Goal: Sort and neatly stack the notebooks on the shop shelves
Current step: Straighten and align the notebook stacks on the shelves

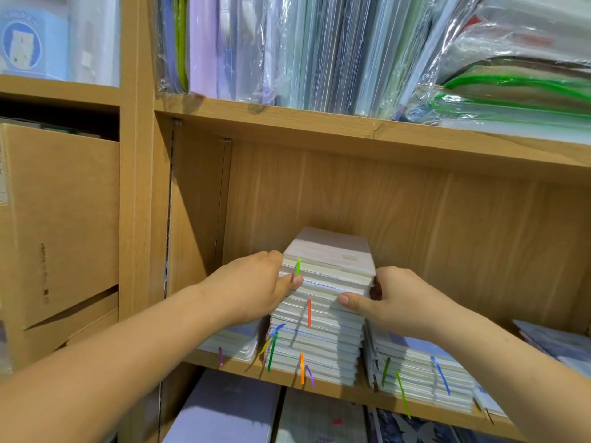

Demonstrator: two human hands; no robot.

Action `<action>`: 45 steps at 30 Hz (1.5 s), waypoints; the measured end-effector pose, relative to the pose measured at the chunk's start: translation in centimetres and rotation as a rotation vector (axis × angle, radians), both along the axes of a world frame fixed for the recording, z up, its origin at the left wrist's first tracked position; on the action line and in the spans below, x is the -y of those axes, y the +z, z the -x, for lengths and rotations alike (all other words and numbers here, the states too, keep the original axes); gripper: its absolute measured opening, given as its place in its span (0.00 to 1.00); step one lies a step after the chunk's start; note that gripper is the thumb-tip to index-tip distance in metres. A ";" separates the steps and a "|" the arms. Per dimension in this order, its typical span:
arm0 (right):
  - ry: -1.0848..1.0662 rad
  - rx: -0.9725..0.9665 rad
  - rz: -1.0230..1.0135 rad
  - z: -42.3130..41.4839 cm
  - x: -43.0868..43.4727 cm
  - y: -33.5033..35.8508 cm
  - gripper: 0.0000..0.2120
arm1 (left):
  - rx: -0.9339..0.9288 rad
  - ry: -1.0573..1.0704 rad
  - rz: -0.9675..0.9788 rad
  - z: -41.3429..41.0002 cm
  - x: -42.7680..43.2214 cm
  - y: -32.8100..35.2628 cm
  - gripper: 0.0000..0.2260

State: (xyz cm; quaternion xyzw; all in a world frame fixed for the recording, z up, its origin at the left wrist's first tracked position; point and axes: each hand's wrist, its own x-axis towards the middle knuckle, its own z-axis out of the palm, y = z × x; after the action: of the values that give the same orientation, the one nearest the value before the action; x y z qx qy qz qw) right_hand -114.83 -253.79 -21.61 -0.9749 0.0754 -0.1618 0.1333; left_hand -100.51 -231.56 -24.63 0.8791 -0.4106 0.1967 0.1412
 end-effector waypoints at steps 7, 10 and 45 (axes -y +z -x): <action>-0.025 0.119 -0.041 0.2 0.4 -1.1 0.22 | 0.045 0.017 0.079 -0.1 0.1 -0.5 0.20; -0.087 0.106 0.044 0.6 0.5 -0.7 0.27 | 0.140 0.079 0.071 1.1 -0.8 -0.1 0.24; -0.329 0.014 0.179 27.3 31.1 -12.5 0.42 | -0.393 -0.493 -0.063 22.3 39.4 -8.3 0.20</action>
State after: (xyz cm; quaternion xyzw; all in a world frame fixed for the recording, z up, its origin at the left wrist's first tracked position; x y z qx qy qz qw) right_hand -142.15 -284.93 -34.13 -0.9562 0.2181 -0.1945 0.0184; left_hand -122.81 -270.96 -32.91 0.7782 -0.5821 -0.0300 0.2339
